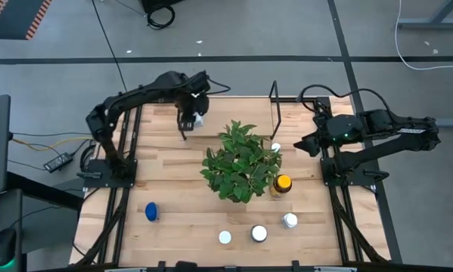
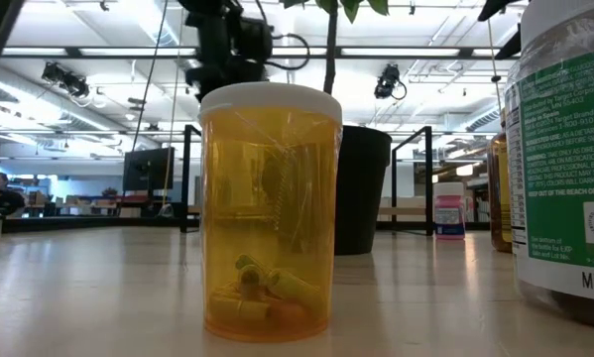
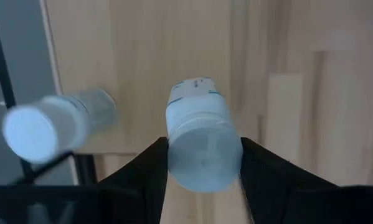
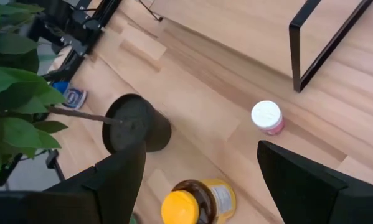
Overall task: Pick and place medicine bottles onto shelf by color
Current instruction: Put the left white blue pill bottle on the shelf, then put the blue pill bottle on the shelf
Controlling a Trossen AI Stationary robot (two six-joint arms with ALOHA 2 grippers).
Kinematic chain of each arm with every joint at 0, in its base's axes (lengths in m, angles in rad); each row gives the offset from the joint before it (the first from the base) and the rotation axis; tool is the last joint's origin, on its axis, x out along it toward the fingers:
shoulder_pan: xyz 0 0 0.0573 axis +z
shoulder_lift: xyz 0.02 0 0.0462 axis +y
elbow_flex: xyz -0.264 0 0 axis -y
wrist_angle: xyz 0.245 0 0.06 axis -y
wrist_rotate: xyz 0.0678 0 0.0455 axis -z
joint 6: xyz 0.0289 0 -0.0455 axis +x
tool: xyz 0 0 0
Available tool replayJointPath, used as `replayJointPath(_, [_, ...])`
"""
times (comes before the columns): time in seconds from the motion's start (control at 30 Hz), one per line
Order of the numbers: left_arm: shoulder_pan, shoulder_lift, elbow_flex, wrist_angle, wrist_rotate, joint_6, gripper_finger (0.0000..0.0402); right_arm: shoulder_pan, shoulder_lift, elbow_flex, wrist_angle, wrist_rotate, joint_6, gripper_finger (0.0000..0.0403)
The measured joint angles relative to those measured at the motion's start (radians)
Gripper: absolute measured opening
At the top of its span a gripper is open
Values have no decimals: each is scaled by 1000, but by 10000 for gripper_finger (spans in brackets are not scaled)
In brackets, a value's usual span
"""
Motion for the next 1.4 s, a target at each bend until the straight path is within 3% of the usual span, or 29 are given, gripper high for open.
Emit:
replayJointPath(0.17, [-1, 95, 74, -13, -31, 57, 173, 0, 7, 0, 0, 0, 9, 316])
replayJointPath(0.37, [2, 159, 62, -34, -79, 94, 174, 0, 6, 0, 0, -13, 9, 316])
replayJointPath(0.67, [17, 159, 47, -27, -86, 79, 180, 0, 6, 0, 0, -19, -30, 316])
replayJointPath(1.23, [3, 158, 45, -13, -69, 64, 250, 0, 6, 0, -1, -30, -39, 316])
replayJointPath(1.4, [-8, 150, 60, -52, -172, 64, 263, 0, 6, 0, -1, -39, -35, 316])
